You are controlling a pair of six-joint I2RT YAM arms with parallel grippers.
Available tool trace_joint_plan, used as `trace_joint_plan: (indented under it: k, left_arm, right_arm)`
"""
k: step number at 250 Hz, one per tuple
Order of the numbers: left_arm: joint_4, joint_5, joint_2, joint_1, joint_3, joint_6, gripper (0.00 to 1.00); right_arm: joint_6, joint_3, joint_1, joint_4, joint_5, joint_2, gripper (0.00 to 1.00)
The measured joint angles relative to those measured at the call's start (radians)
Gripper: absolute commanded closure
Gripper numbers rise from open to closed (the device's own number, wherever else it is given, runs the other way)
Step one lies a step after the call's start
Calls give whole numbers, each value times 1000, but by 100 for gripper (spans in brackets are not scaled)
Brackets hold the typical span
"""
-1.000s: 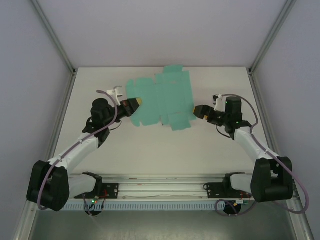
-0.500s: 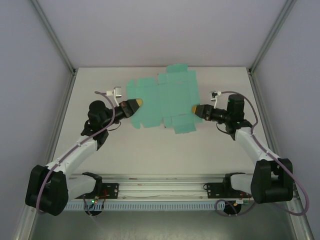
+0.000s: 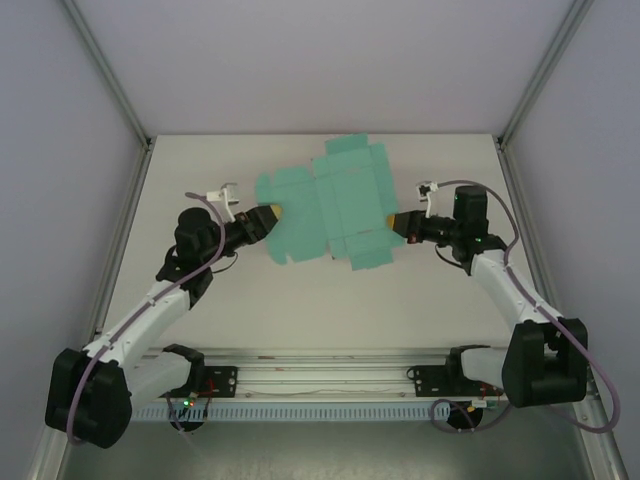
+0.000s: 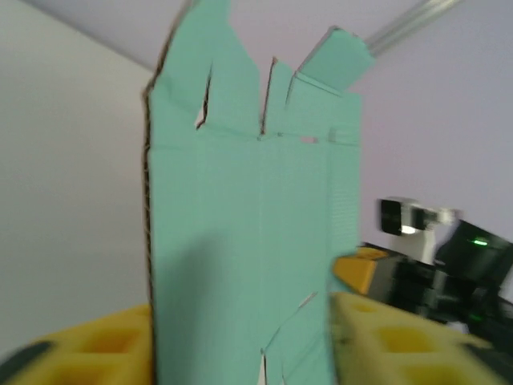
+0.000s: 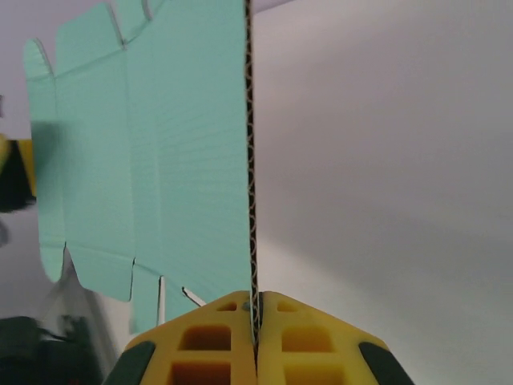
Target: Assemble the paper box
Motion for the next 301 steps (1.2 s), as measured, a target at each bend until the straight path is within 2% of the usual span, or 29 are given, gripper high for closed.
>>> trace_joint_plan:
  k: [48,80,117,175,239,259,285,301]
  left_arm:
    - [-266,-228,-14,0,0,78,0]
    - [-327,-257,1,1,0,105,0]
    - [-319,-208,78,-3,5,116,0]
    - [-217,-54,311,-64,122,109,0]
    - [-92,42,549,-81,326,68,0]
    - [-82,44,608,-81,370,64,5]
    - [-86,42,679,-81,420,64,18]
    - [-89,42,715,-80,444,65,20]
  right_arm:
    - [-230,26,77,-134,142,99,100]
    - [-317,43,143,-176,268,218,100]
    - [-385,92,211,-182,420,324,100]
    - [-460,88,323,-33,634,345,100]
    - [-551,-31,377,148,689,297,100]
    - [-572,-47,383,172,700,279,100]
    - [-595,-70,396,211,718,255,100]
    - [-607,-79,404,219,726,244,100]
